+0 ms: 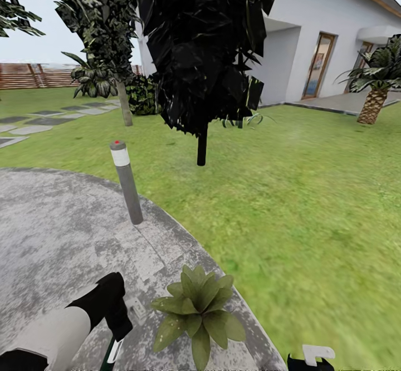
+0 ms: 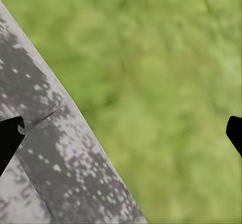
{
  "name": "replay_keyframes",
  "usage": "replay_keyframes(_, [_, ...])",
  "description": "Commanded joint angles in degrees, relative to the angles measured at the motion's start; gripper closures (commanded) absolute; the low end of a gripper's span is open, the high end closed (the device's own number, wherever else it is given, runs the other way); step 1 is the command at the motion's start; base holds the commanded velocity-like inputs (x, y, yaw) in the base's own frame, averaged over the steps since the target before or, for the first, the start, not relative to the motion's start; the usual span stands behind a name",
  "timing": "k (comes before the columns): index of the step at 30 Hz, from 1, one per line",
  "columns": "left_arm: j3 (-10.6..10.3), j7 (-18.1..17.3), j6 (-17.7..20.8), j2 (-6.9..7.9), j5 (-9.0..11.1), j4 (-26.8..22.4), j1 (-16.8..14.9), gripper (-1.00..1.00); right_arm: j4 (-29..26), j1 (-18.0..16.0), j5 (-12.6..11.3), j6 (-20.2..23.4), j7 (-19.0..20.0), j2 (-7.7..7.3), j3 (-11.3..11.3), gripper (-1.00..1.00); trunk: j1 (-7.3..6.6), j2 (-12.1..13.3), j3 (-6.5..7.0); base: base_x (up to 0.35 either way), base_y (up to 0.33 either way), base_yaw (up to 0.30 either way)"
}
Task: Pick up the pesticide atomizer in the garden and spray insectifuge to fully cover both potted plants in the garden.
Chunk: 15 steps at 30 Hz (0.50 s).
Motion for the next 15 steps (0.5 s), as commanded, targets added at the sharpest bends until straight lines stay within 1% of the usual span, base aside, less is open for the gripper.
replay_keyframes(1, [-0.1, -0.4, 0.3, 0.11, -0.3, -0.2, 0.0, 1.00, 0.0, 0.0, -0.5, -0.2, -0.1, 0.01, 0.5, -1.00, -0.01, 0.0, -0.14, 0.000, 0.000, 0.000])
replay_keyframes(4, [-0.1, -0.5, 0.4, 0.26, -0.3, -0.2, -0.1, 1.00, 0.0, 0.0, -0.4, -0.2, -0.1, -0.04, 0.5, -1.00, -0.01, 0.0, -0.25, 0.000, 0.000, 0.000])
replay_keyframes(6, [-0.2, -0.7, 0.5, 0.00, -0.3, -1.0, -0.6, 1.00, 0.0, 0.0, -0.4, -0.2, -0.1, -0.05, 0.5, -1.00, -0.01, 0.0, -0.26, 0.000, 0.000, 0.000])
replay_keyframes(8, [-0.2, -1.0, 0.7, -0.31, -0.3, -2.6, -2.0, 1.00, 0.1, 0.0, -0.4, -0.2, -0.1, -0.05, 0.5, -1.00, -0.01, 0.0, -0.26, 0.000, 0.000, 0.000])
replay_keyframes(11, [-0.4, -1.6, 0.7, -0.69, -0.2, -3.4, -4.2, 1.00, 0.1, 0.0, -0.4, -0.2, -0.1, -0.05, 0.5, -1.00, -0.01, 0.0, -0.26, 0.000, 0.000, 0.000])
replay_keyframes(12, [-0.4, -2.1, 0.9, -0.81, -0.1, -3.6, -5.1, 1.00, 0.1, 0.0, -0.4, -0.2, -0.1, -0.05, 0.5, -1.00, -0.01, 0.0, -0.26, 0.000, 0.000, 0.000])
replay_keyframes(15, [-0.6, -3.9, 2.5, -1.15, -0.3, -3.8, -6.5, 1.00, 0.1, 0.0, -0.4, -0.2, -0.1, -0.05, 0.5, -1.00, -0.01, 0.0, -0.26, 0.000, 0.000, 0.000])
